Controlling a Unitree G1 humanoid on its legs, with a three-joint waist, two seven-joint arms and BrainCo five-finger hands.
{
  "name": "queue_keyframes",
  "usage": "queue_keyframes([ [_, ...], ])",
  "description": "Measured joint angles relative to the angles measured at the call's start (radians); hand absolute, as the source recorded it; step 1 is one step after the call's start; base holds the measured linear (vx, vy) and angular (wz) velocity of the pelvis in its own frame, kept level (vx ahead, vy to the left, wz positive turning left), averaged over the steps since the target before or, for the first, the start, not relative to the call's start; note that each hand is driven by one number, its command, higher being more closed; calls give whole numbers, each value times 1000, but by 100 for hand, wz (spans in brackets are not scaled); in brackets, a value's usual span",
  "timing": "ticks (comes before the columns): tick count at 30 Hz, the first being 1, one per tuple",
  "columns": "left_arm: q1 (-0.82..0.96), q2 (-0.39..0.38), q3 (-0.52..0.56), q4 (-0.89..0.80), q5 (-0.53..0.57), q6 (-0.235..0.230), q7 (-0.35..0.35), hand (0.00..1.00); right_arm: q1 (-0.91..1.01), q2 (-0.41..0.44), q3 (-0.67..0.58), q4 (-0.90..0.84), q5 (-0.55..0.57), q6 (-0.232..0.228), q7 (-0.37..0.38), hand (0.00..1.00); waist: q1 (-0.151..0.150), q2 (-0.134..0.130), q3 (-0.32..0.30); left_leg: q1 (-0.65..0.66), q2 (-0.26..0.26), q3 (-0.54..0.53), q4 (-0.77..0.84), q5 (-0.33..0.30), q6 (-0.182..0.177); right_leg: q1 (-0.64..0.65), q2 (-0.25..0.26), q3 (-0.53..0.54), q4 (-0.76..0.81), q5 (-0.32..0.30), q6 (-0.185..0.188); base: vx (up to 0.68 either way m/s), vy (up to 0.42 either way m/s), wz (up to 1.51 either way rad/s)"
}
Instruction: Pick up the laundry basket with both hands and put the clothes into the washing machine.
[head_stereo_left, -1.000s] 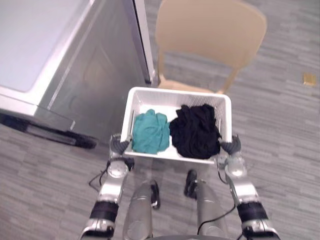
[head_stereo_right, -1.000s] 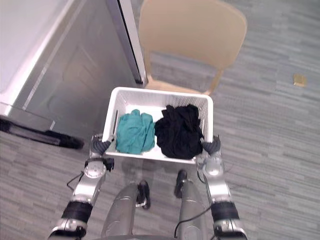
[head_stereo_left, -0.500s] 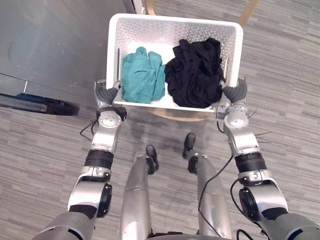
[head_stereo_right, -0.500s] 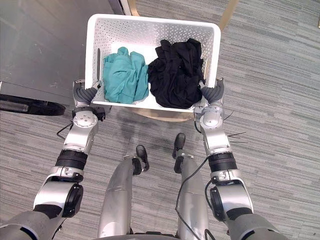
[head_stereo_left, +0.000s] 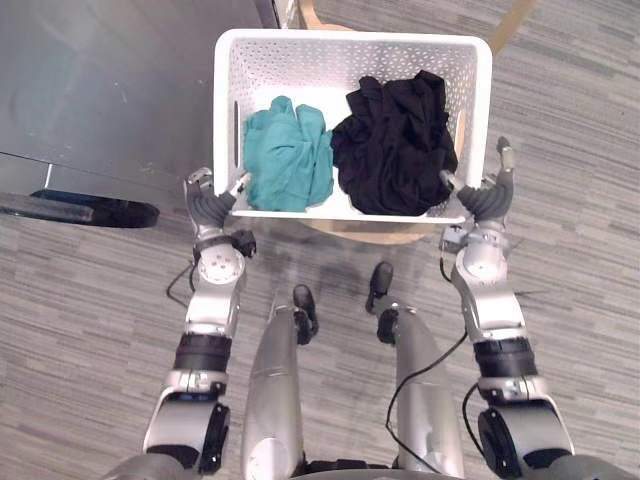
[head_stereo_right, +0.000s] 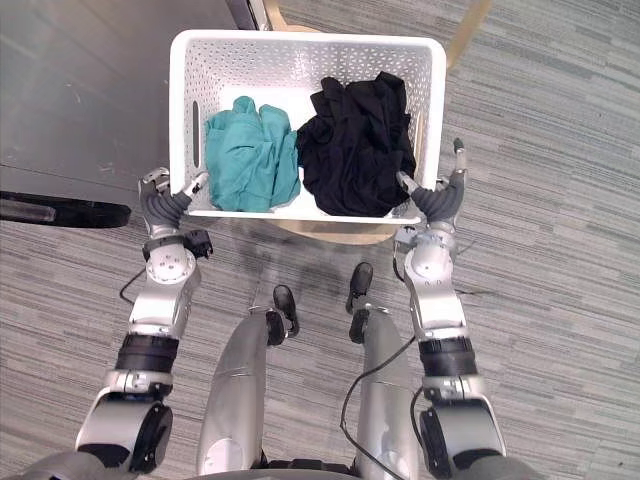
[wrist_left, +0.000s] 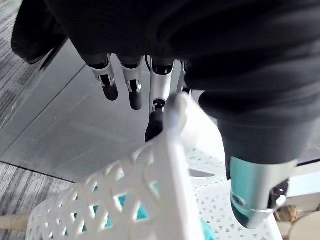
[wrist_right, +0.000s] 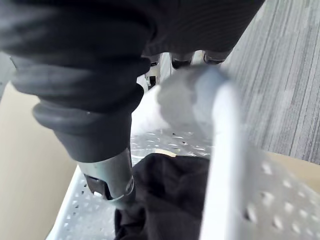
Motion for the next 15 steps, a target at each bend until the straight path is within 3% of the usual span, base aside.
queue_keyframes([
  [7, 229, -46, -10, -101, 1, -29, -87, 0, 215, 3, 30, -77, -51, -34, 101, 0, 1, -2, -6, 150, -6, 9, -80, 2, -3, 147, 6, -9, -71, -6, 12, -13, -30, 2],
  [10, 338, -65, -19, -87, 1, -28, -135, 0, 334, 14, 36, -47, -68, -37, 152, 0, 1, -3, -58, 206, -15, 9, -128, 14, -5, 200, 4, -18, -101, -2, 14, 111, 3, 6],
  [15, 443, -74, -7, 108, 4, -16, -211, 0, 428, 48, 3, 157, -91, -33, 199, 0, 3, -5, -151, 374, -42, 11, -247, 38, -13, 350, -3, -31, -164, -16, 30, 170, 15, 12],
])
